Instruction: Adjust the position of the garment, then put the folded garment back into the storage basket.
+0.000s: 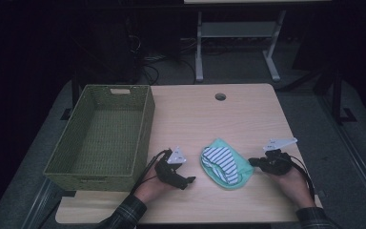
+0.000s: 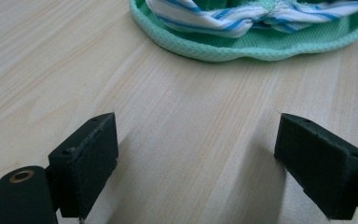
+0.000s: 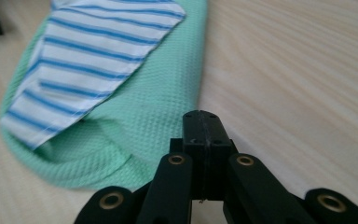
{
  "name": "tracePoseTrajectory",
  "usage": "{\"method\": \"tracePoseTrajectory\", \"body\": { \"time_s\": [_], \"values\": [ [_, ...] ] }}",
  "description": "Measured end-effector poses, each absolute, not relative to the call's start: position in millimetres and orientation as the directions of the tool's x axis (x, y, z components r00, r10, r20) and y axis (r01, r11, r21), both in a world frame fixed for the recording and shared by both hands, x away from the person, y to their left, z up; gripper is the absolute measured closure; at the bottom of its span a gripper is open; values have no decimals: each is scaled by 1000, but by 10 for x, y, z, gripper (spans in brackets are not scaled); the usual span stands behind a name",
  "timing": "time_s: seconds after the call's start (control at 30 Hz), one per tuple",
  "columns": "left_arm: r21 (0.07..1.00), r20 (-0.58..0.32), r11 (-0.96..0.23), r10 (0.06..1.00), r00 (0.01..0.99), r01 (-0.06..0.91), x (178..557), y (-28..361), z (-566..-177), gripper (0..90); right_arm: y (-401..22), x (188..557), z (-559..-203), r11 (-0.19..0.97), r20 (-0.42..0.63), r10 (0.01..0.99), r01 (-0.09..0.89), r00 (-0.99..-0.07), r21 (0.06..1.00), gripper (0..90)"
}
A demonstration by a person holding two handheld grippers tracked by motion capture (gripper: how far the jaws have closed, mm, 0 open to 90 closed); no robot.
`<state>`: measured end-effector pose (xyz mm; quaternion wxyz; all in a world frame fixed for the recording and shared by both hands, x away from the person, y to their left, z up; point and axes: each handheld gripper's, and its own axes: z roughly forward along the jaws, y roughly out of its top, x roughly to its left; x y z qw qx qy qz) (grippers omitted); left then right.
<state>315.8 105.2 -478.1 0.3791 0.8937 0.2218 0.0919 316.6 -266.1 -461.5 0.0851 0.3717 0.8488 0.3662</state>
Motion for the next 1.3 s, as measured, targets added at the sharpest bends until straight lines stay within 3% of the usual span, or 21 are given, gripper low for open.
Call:
{"method": "tracePoseTrajectory", "body": {
  "time_s": [0.77,1.0,1.17,1.2,1.27,1.3],
  "values": [
    [719,-4,-614,466,885,326,3159,1051,-4782,126,-2471,2740,-4653,471,154,638,541,-754,697,900],
    [719,-3,-614,466,885,326,3159,1052,-4781,126,-2545,2738,-4632,438,131,678,541,-723,719,900],
    [718,-3,-614,467,884,327,3161,1051,-4782,125,-2667,2776,-4644,403,81,754,557,-651,726,685],
    [718,-3,-614,467,884,327,3161,1051,-4782,124,-2667,2776,-4644,403,81,754,557,-651,726,685],
    [715,-4,-620,458,889,323,3171,1052,-4777,125,-2747,2803,-4660,380,63,789,567,-611,731,564],
    [715,-4,-620,458,889,323,3171,1052,-4777,125,-2747,2803,-4660,380,63,789,567,-611,731,564]
  ]
}}
